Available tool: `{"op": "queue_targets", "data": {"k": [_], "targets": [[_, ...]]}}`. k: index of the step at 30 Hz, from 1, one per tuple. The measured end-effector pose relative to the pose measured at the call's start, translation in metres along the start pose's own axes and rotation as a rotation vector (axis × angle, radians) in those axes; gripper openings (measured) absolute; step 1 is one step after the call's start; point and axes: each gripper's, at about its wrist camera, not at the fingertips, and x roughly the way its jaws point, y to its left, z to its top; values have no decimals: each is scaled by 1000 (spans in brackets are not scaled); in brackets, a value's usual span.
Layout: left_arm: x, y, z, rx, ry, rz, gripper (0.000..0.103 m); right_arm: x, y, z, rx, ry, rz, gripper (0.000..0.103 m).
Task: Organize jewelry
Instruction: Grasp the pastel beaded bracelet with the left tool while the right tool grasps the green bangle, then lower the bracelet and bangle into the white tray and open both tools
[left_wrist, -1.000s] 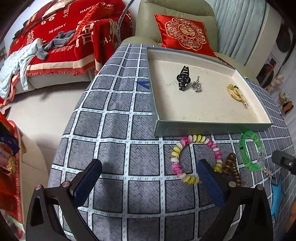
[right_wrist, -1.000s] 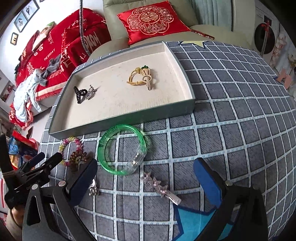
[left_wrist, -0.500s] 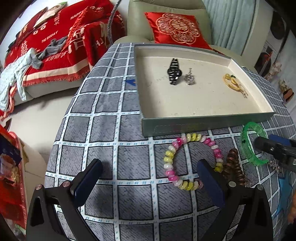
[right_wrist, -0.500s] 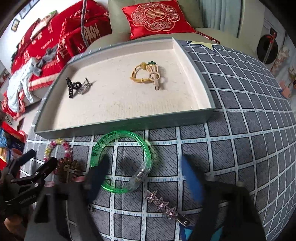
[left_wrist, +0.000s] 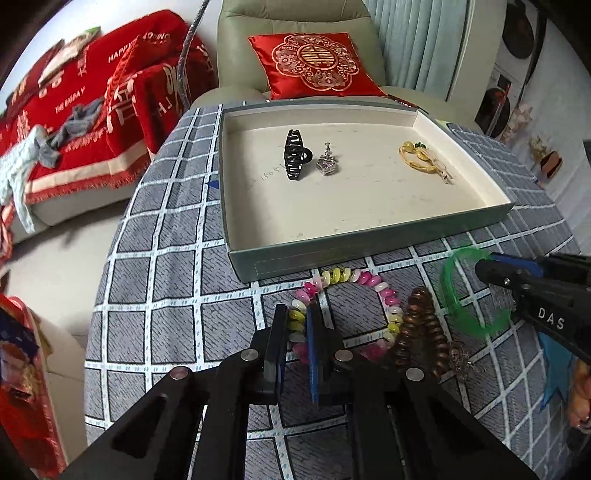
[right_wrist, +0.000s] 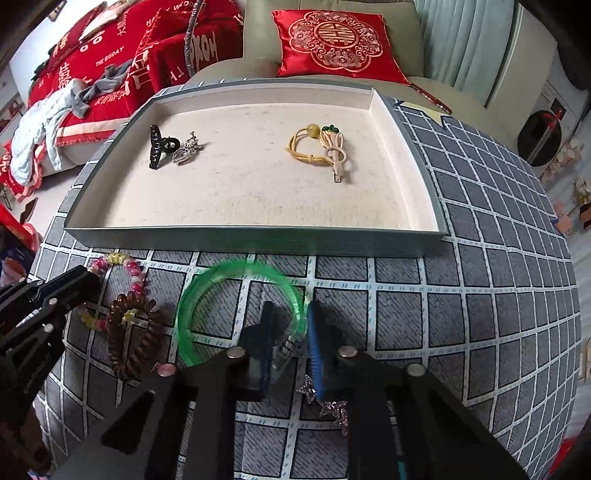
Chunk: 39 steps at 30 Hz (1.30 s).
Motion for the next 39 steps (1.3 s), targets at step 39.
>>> {"op": "queue_targets", "data": {"k": [39], "targets": [[18, -12, 99, 47, 5, -132, 24, -6, -45, 96, 85, -78, 103, 13]]}}
